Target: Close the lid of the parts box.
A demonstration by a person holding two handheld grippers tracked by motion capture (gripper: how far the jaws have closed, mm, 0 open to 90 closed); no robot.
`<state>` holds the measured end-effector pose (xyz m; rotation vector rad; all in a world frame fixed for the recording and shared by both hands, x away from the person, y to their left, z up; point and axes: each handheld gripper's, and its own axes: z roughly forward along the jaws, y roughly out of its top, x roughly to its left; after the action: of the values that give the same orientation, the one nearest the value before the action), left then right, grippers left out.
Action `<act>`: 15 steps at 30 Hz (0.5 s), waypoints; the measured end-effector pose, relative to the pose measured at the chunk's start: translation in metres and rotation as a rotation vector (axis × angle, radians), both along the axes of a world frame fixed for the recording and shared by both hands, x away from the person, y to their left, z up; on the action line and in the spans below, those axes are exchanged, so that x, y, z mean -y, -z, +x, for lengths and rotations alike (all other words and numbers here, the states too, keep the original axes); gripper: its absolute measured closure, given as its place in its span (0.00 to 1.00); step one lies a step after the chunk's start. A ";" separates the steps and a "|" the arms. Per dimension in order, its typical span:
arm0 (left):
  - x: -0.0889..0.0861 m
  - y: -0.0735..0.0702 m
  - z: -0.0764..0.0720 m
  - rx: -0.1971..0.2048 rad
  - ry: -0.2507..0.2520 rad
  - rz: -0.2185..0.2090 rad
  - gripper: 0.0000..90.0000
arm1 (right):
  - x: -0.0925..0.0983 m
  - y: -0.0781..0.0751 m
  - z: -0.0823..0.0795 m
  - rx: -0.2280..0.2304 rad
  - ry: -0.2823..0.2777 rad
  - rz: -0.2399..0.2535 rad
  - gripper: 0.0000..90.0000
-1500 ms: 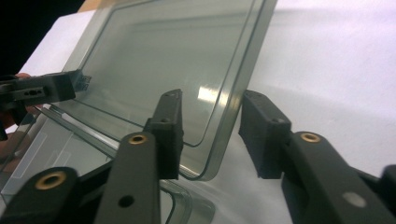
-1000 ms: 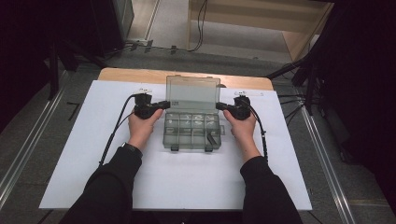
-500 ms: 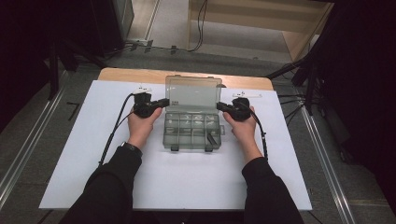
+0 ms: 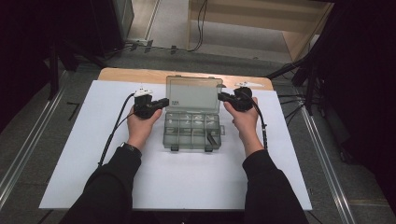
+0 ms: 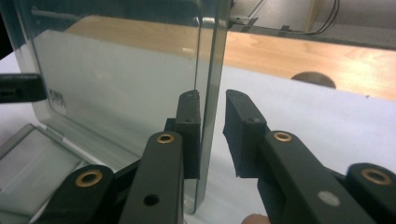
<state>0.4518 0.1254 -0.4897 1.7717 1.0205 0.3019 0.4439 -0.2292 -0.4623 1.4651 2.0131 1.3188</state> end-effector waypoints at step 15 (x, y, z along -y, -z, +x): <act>-0.004 -0.001 0.000 -0.019 0.024 -0.020 0.90 | 0.001 -0.003 -0.003 0.010 -0.013 0.019 0.91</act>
<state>0.4523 0.1294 -0.4884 1.7701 1.0115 0.2596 0.4406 -0.2298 -0.4590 1.4527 2.0125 1.3516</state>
